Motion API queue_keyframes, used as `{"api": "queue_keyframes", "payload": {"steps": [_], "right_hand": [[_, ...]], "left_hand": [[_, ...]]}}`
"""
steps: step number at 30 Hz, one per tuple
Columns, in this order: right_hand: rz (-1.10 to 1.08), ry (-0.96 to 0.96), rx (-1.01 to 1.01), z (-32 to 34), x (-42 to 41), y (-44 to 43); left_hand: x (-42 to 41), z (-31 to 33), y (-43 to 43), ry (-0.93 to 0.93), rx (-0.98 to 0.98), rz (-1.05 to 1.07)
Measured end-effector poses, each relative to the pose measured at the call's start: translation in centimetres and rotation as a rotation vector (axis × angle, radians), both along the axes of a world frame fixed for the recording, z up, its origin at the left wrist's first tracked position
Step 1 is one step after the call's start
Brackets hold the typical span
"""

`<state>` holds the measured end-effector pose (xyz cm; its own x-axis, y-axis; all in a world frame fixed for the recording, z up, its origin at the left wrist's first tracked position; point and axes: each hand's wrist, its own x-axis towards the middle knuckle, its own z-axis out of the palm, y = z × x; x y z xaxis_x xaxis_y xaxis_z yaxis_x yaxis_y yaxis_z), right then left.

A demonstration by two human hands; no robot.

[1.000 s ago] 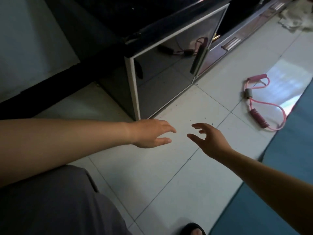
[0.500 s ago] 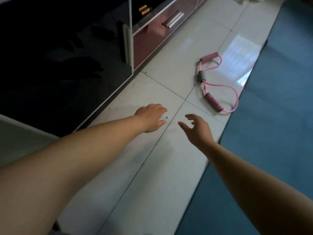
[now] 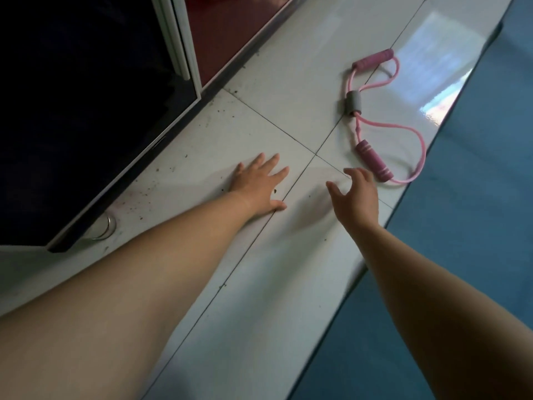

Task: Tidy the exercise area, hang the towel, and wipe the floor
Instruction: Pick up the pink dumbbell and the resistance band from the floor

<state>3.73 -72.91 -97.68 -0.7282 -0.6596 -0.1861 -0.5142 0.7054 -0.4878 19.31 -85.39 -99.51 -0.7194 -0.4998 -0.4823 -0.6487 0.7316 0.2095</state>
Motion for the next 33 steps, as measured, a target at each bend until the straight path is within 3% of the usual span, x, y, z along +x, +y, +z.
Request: {"api": "queue_keyframes", "payload": {"steps": [5,11,21,28,33], "right_hand": [[0.053,0.144,-0.013,0.0,-3.2,-1.7],[-0.078,0.139,0.145,-0.8,-5.7,-3.1],[-0.027,0.278,0.26,-1.1,-2.9,-2.2],[-0.049,0.226,0.141,-0.8,-3.4,-1.9],[0.023,0.26,0.229,0.0,-1.5,-1.9]], "left_hand": [[-0.2,0.0,-0.2,-0.004,0.011,0.006],[-0.4,0.1,-0.2,-0.016,0.005,0.001],[0.7,0.2,0.1,-0.031,-0.037,-0.088],[5.4,-1.0,2.2,0.014,-0.05,-0.112],[6.8,-0.3,2.2,-0.001,-0.009,-0.122]]}}
